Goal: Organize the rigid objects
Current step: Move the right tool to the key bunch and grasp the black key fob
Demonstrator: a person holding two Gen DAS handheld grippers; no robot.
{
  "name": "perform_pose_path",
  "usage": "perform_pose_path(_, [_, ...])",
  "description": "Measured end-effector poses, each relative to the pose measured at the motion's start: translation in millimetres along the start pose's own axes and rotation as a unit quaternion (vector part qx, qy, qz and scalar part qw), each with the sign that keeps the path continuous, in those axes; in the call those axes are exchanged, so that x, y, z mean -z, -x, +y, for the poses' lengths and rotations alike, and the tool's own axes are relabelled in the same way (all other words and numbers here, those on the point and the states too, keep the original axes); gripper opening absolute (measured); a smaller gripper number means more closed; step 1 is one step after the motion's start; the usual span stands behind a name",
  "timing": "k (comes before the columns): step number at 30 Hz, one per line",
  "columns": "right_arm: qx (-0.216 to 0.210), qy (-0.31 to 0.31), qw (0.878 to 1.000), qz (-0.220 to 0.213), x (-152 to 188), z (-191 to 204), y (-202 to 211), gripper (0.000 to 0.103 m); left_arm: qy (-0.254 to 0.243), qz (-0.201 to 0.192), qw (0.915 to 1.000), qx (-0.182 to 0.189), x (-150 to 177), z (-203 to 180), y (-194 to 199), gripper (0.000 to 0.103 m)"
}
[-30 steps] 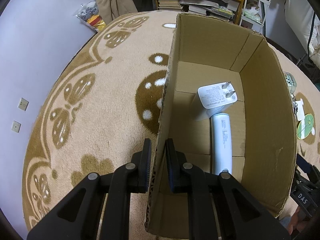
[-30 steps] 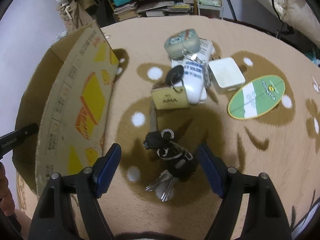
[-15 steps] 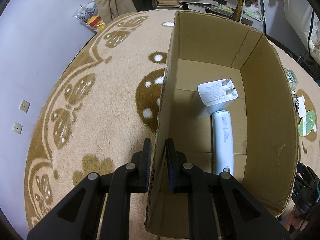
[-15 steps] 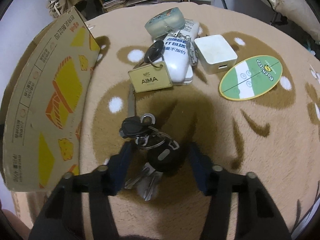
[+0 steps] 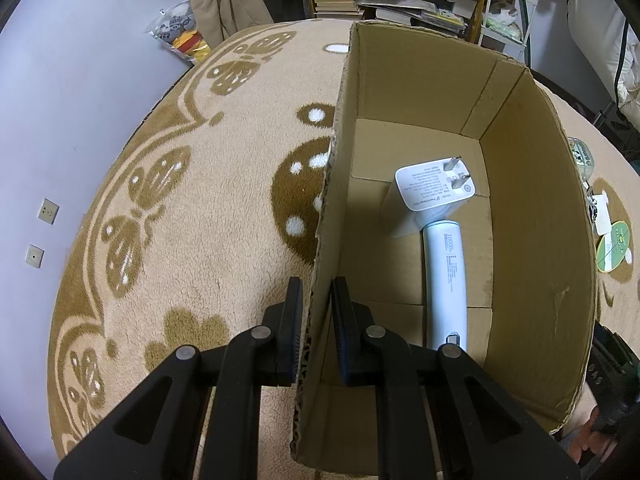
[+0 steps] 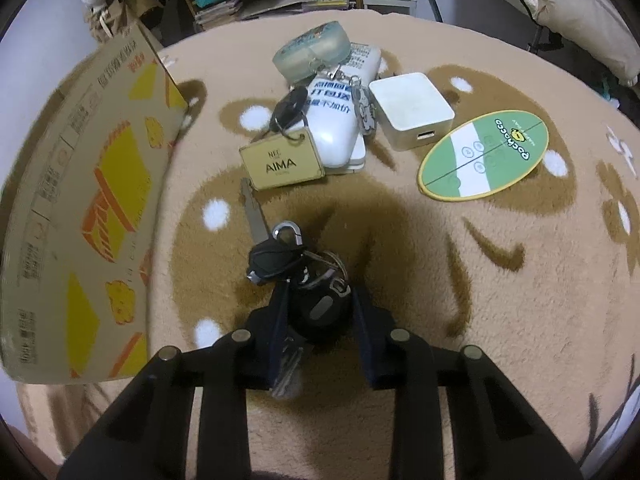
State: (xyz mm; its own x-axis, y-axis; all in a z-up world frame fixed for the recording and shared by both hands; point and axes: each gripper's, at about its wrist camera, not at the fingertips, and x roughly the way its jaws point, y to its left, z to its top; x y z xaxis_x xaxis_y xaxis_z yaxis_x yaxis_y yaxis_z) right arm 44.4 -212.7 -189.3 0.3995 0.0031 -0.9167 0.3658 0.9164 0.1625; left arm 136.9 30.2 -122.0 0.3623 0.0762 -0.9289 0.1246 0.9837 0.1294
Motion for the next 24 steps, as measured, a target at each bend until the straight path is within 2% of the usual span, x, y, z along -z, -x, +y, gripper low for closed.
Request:
perform_pose_path(5, [-0.029,-0.02,0.999,-0.011,-6,-6,8,0.033,-0.001,-0.001,1.0,-0.001,0,0,0,0.014])
perform_pose_path(24, [-0.055,-0.013,0.996,-0.073,-33,1,55,0.033,-0.001,0.0,1.0,0.001,-1,0,0,0.014])
